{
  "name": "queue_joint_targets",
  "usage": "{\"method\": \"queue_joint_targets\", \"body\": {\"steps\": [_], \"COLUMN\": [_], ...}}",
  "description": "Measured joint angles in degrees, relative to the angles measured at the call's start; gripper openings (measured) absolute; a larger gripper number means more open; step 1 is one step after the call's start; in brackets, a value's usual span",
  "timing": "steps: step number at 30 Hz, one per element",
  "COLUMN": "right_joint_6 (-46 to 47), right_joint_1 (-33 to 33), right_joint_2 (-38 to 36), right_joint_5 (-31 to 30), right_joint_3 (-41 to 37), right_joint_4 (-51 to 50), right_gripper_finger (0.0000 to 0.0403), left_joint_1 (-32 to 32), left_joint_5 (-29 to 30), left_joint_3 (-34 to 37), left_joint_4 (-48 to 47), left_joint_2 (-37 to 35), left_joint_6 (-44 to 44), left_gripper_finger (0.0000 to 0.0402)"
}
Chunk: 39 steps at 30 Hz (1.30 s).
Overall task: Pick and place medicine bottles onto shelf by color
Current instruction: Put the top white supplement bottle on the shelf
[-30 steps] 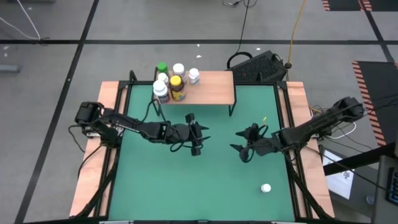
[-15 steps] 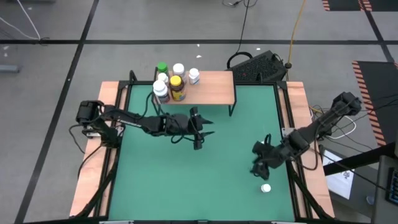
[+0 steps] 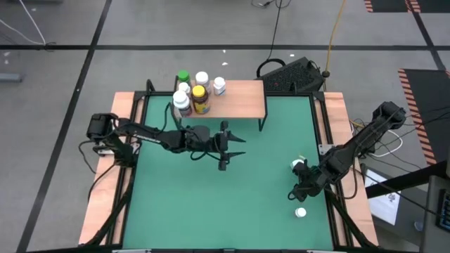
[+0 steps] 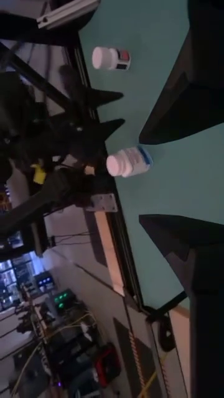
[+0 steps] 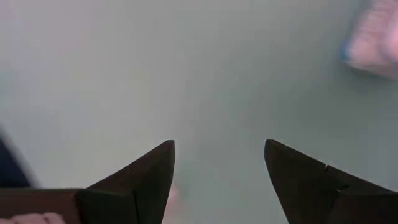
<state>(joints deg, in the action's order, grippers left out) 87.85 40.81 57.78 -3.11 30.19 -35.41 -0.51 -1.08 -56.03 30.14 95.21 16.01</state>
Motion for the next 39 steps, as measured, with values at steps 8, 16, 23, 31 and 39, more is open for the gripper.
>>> {"method": "queue_joint_targets", "body": {"steps": [8, 16, 23, 31, 39], "right_joint_6": [0.2, 1.8, -7.5, -22.6, -22.9], "right_joint_1": [-0.3, -0.3, -0.3, -2.0, -4.5], "right_joint_2": [0.0, 0.0, 0.0, 0.0, 0.0], "right_joint_5": [-2.5, -10.8, -21.1, -31.2, -31.3], "right_joint_3": [-3.5, -3.5, -3.5, -3.5, -9.3], "right_joint_4": [-2.6, -12.7, -9.6, -1.6, 7.9], "right_gripper_finger": [0.0242, 0.0242, 0.0242, 0.0242, 0.0242], "left_joint_1": [0.1, 0.2, 0.1, 0.0, 0.0], "left_joint_5": [-0.6, -2.1, -2.0, -2.6, -2.6], "left_joint_3": [-1.1, -8.9, -13.3, -14.9, -14.9], "left_joint_4": [2.1, -5.3, -6.9, -11.1, -11.6], "left_joint_2": [5.8, 13.7, 15.9, 16.2, 16.3], "left_joint_6": [0.0, -1.1, -0.7, -0.1, 0.7], "left_gripper_finger": [0.0198, 0.0198, 0.0198, 0.0198, 0.0198]}}
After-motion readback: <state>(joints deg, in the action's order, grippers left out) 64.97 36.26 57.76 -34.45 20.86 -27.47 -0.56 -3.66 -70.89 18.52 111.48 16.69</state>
